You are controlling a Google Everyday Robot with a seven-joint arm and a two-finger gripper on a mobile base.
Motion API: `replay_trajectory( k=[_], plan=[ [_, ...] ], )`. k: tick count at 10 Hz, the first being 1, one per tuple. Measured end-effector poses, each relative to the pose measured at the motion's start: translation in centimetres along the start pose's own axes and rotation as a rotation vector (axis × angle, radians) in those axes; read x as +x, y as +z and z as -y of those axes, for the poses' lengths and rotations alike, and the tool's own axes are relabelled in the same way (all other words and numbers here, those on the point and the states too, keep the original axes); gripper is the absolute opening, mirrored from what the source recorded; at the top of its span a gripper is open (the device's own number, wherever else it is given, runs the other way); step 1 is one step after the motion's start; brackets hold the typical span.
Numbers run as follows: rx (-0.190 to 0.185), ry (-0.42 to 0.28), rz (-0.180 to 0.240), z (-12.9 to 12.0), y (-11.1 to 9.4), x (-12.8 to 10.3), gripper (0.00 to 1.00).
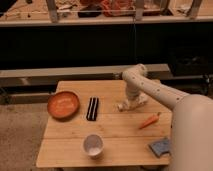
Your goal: Stand the bottle upright
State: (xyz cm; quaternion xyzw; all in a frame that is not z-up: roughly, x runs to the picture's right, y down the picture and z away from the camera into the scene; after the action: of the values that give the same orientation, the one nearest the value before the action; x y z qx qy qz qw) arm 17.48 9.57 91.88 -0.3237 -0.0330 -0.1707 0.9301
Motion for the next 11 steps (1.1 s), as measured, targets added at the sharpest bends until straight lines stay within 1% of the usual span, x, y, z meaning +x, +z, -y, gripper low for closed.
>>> replay_trajectory(
  k=[2,3,4,5,6,7,8,9,10,11],
  plan=[
    [0.031,0.024,0.018,-0.2,-2.5,0.9,0.0],
    [0.054,0.034,0.035,-0.2,-4.4,1.3,0.0],
    [0.077,0.045,0.055,-0.3,-6.8,1.8,0.0],
    [0.098,0.059,0.082,-0.6,-9.8,2.7,0.0],
    [0.111,0.069,0.107,-0.7,-11.8,3.2,0.0],
    [0.123,0.074,0.148,-0.9,-13.9,3.8,0.0],
    [0.131,0.067,0.231,-1.1,-15.6,4.1,0.0],
    [0.137,0.054,0.327,-1.2,-16.8,4.3,0.0],
    [0.145,0.039,0.423,-1.5,-17.5,4.6,0.0],
    [0.158,0.026,0.493,-1.5,-17.7,4.7,0.0]
  ],
)
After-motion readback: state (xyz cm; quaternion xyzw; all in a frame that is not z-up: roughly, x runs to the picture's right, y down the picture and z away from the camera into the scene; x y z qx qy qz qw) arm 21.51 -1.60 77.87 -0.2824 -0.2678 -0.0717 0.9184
